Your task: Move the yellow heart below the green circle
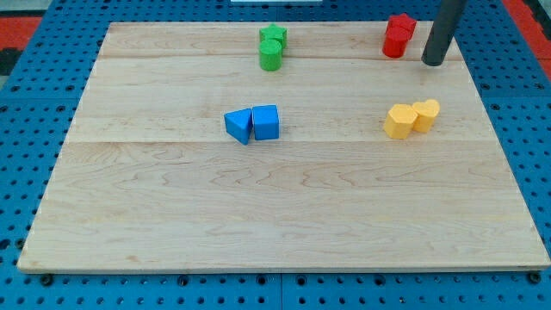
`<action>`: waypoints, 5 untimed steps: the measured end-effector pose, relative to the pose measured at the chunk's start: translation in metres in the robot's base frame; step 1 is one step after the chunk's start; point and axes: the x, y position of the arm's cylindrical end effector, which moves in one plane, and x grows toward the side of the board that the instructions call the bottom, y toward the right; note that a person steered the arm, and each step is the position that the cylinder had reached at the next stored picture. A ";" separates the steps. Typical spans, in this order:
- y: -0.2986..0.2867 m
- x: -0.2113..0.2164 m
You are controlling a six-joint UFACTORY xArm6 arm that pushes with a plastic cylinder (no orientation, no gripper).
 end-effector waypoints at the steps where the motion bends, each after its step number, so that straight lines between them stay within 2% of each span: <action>1: 0.000 0.000; 3: 0.001 0.014; 4: 0.000 0.050; 5: -0.016 0.068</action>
